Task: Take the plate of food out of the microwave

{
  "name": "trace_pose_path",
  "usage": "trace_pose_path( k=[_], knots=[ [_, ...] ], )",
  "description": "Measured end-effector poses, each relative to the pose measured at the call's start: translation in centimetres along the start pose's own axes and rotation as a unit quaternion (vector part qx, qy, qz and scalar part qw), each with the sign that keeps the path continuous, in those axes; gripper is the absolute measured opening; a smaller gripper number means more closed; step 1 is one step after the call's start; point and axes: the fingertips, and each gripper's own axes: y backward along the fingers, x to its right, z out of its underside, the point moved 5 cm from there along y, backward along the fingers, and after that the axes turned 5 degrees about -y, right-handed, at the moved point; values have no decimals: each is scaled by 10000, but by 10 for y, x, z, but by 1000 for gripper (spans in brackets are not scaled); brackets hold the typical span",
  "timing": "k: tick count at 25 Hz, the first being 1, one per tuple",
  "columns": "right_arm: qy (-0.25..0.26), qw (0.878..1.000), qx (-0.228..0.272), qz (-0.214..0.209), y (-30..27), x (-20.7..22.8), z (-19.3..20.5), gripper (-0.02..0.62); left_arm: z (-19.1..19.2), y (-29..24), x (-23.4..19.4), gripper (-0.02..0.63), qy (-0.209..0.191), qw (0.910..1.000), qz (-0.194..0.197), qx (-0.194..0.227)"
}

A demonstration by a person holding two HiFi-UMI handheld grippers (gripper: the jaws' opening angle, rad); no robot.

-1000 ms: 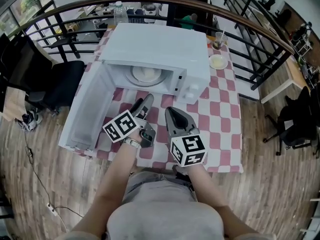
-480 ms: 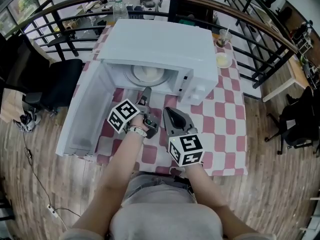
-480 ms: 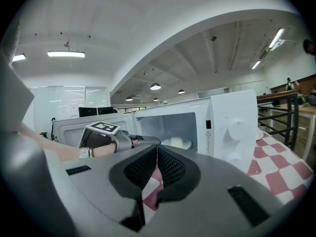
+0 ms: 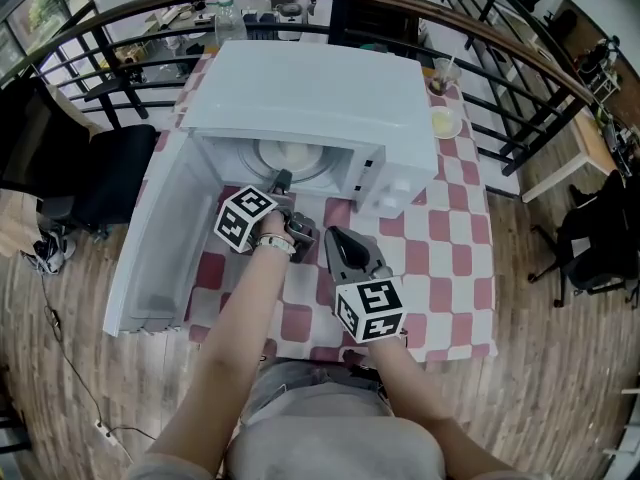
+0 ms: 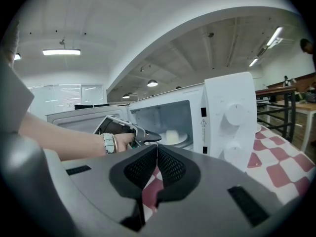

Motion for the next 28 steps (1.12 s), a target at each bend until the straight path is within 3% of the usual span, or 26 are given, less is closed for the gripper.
trace_pose_path(
  k=[15, 28],
  knots=[
    [-300, 9989, -323, 182, -10, 21, -2, 26, -8, -42, -14, 320, 388, 9915, -1206, -292],
    [-372, 9980, -446, 262, -15, 27, 0, 26, -10, -48, -18, 325, 572, 9911, -1141, -370]
  ],
)
